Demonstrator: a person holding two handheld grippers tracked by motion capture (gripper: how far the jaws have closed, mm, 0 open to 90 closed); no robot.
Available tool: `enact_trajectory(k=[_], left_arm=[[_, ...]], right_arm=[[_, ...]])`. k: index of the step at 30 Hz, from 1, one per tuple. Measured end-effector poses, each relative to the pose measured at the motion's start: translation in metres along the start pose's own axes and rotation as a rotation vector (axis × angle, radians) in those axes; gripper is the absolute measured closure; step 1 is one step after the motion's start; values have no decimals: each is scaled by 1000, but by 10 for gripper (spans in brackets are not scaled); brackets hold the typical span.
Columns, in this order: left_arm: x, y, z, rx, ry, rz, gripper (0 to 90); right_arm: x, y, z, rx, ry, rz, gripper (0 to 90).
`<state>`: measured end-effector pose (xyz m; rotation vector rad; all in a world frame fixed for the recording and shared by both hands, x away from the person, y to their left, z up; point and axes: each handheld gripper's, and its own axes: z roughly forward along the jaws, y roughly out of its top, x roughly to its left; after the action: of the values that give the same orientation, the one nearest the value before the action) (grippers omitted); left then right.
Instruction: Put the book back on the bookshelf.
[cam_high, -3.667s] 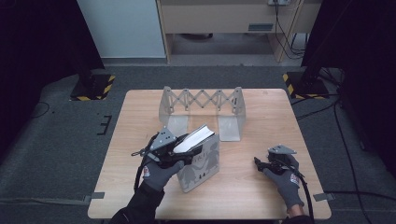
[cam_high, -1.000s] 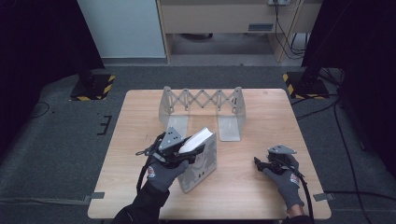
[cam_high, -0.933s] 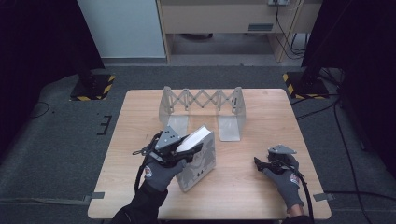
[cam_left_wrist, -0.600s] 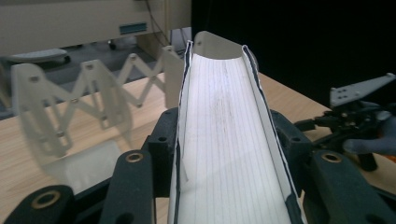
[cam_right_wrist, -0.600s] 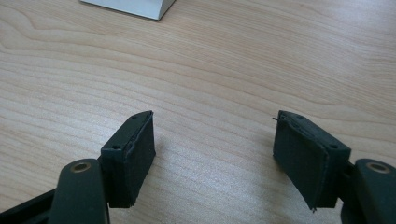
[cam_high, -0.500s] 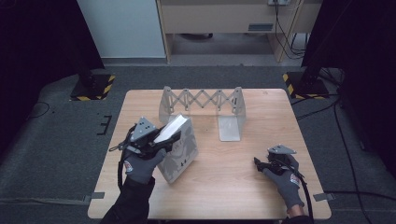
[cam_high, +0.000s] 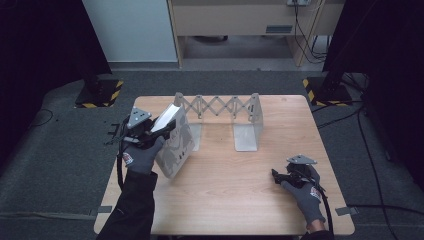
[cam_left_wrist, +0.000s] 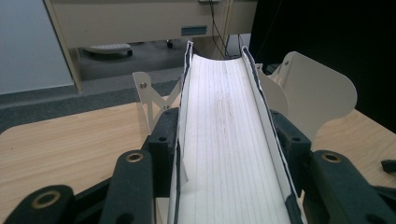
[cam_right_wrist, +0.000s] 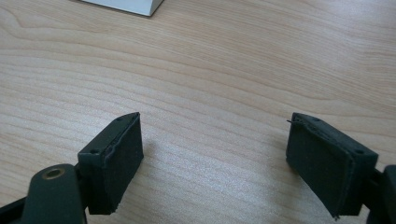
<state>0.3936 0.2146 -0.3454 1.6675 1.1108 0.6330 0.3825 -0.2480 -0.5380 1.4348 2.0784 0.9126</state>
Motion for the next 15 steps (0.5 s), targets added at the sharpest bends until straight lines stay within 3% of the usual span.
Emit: enact_trajectory(k=[5,15], left_arm=[[6,8,18,1,-6,-34,519],[9,21,55,19,58,-40,519]], right_arm=[[0,0,1,4,5,-6,154],[1,1,1,12,12,-9,135]])
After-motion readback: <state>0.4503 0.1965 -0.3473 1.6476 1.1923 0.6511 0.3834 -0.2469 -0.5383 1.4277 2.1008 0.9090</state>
